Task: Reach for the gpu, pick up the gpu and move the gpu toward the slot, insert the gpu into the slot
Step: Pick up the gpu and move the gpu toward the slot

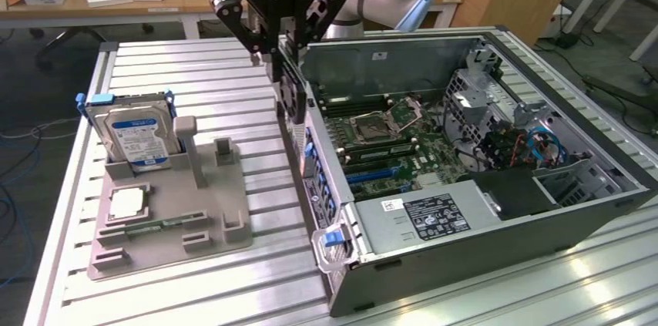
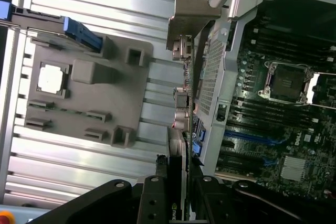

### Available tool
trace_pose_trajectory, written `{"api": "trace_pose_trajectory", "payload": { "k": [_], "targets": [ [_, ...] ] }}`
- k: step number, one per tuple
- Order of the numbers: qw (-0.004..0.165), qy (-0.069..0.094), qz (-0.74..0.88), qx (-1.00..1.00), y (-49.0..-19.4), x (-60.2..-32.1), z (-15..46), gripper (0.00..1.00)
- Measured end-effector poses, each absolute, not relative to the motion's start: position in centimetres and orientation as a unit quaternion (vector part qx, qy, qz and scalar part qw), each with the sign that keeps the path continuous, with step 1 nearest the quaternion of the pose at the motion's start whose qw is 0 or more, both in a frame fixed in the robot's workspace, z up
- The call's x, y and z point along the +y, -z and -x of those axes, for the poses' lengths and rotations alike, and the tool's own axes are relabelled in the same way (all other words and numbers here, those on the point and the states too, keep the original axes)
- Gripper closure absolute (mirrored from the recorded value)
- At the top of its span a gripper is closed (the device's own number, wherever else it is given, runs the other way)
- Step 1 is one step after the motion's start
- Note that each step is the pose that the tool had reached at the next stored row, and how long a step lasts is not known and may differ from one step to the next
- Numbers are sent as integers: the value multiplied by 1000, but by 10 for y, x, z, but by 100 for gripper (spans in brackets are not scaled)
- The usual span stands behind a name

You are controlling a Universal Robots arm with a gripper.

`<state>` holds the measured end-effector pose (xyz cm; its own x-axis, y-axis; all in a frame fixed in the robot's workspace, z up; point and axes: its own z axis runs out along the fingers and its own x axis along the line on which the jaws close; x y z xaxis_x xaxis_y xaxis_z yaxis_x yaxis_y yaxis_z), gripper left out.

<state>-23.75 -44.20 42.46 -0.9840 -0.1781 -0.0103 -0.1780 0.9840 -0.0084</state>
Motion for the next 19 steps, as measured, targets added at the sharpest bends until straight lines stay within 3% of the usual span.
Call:
{"api": "trace_pose_trajectory", "payload": {
  "k": [19],
  "targets": [
    [6,4,98,995,-425,-442,229,74]
  ]
}}
